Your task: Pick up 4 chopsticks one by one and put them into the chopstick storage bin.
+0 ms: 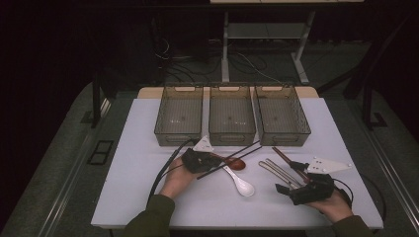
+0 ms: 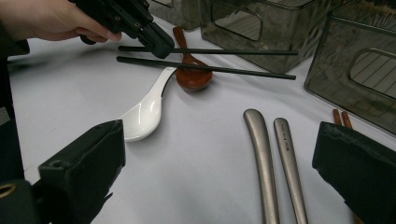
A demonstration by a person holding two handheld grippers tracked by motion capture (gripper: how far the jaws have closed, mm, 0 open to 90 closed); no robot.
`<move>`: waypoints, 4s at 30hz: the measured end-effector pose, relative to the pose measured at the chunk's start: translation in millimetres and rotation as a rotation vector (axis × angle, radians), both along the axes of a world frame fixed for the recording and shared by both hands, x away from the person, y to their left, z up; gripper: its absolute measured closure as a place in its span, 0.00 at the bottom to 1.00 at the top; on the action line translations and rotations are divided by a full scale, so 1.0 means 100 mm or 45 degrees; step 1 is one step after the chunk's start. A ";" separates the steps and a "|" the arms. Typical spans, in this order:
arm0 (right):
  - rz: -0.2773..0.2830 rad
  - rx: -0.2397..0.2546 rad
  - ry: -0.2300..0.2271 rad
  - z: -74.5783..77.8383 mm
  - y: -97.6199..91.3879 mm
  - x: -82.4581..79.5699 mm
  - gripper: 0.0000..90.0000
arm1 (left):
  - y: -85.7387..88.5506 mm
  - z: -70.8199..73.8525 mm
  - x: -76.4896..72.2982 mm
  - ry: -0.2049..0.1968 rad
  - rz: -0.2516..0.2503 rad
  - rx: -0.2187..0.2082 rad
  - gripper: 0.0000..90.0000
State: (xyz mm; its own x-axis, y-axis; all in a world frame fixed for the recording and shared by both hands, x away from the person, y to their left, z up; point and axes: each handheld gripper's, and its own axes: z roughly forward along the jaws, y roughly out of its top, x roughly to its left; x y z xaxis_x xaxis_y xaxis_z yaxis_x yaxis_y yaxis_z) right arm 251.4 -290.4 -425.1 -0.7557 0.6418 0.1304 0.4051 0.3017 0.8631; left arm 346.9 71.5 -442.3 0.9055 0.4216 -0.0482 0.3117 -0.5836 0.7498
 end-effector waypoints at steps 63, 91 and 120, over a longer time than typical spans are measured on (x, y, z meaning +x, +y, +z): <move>-0.015 -0.025 -0.001 -0.05 0.04 0.01 0.03 | 0.78 0.53 -0.01 -0.058 0.230 -0.141 0.94; -0.023 -0.016 -0.016 -0.04 0.03 0.00 0.03 | 1.04 0.72 0.48 -0.073 0.450 -0.140 0.94; -0.015 0.000 -0.016 -0.03 0.02 -0.02 0.03 | 1.11 0.60 1.09 -0.071 0.755 -0.065 0.94</move>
State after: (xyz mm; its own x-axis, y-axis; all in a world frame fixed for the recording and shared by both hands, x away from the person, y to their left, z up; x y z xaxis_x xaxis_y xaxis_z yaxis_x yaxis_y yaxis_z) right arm 249.4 -288.0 -427.8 -0.7498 0.6505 0.1209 0.3977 0.2972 0.8681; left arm 456.4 182.7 -382.4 0.5181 0.8543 -0.0408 0.5325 -0.2849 0.7970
